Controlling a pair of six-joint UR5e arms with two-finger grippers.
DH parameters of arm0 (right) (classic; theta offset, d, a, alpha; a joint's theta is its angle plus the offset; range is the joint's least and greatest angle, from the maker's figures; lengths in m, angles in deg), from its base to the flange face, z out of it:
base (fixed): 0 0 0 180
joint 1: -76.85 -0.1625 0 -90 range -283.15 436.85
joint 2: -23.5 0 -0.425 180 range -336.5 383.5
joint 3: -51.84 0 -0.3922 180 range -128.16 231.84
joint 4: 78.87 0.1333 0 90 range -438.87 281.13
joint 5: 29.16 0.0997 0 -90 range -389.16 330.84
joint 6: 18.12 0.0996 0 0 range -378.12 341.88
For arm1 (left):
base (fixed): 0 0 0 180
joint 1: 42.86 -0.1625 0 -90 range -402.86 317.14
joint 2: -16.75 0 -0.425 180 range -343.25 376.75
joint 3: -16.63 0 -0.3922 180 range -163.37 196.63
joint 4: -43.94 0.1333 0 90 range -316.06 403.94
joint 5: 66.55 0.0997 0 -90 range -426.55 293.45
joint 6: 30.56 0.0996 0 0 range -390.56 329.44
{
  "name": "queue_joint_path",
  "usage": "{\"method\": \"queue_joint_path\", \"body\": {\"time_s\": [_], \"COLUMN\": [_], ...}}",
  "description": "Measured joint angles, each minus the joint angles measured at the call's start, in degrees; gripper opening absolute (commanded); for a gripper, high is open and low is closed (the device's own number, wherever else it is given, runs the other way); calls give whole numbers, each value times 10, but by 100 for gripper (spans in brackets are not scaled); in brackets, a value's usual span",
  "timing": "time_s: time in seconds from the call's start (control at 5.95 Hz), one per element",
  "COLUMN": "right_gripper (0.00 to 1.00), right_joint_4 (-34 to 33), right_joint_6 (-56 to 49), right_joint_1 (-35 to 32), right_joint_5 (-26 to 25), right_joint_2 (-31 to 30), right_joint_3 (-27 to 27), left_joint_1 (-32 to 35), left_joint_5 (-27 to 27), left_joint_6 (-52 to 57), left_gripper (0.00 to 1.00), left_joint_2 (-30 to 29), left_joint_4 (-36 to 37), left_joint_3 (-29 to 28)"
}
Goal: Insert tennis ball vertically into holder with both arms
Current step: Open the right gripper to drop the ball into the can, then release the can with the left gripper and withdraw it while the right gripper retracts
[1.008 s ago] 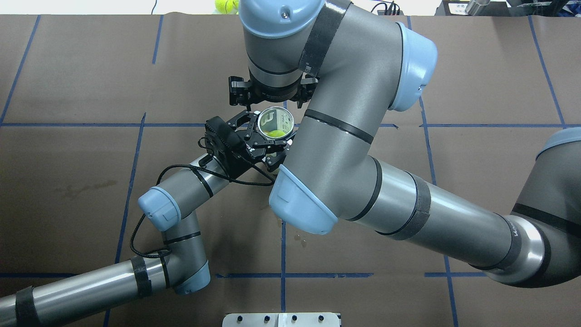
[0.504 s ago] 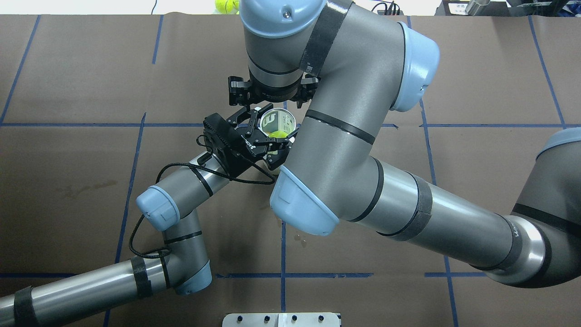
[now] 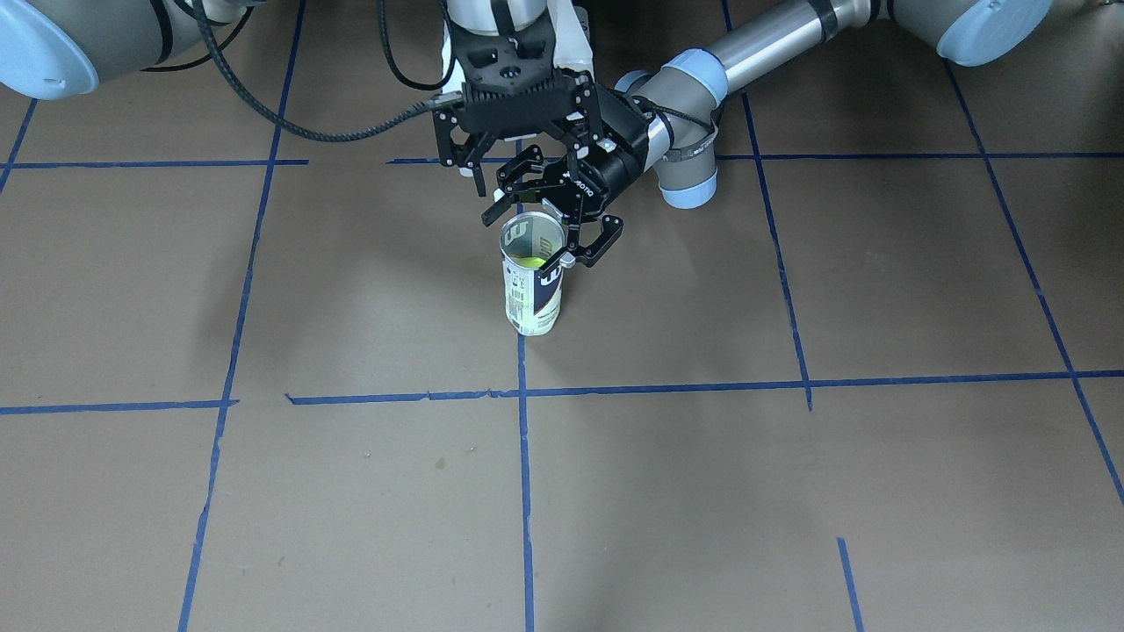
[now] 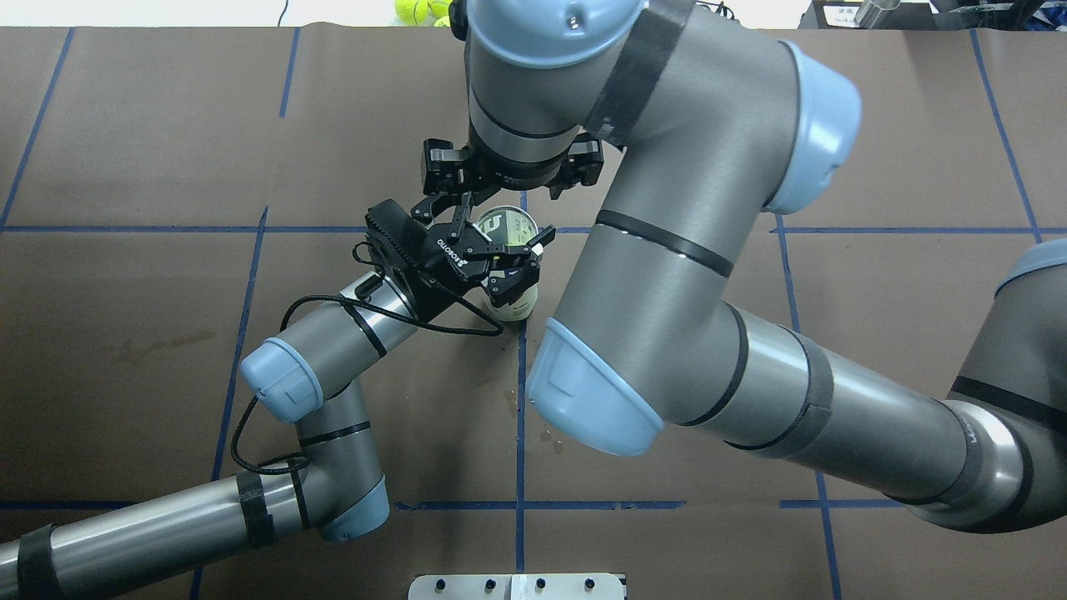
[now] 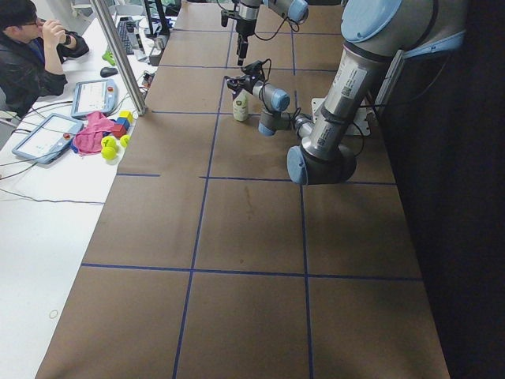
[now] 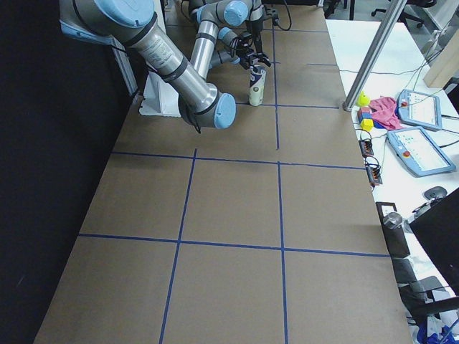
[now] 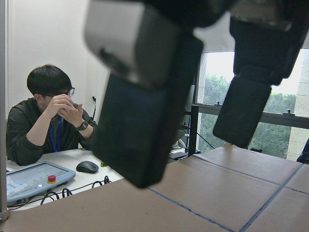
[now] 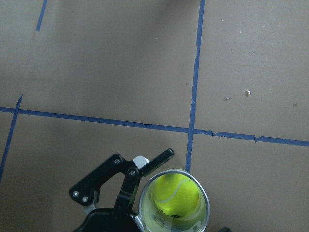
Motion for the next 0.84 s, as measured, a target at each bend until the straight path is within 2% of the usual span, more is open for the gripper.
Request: {"method": "queue_joint_path", "body": {"time_s": [0.5, 0.67, 0.84], "right_gripper": [100, 100, 100], "right_joint_4": [-2, -1, -1], "right_joint_6": [-44, -79, -123], "right_joint_1": [-75, -101, -127], "right_joint_5": [76, 94, 107], "right_joint_2": [-16, -41, -77], "right_joint_3": [-19, -29, -43], "left_joint_1": [7, 11, 17], "left_joint_5": [-2, -5, -8], "left_joint_6": [8, 16, 23], "left_gripper": [95, 95, 95], "left_joint_2": [1, 5, 14], "left_joint_4": [1, 9, 51], "left_joint_3": [17, 34, 71]}}
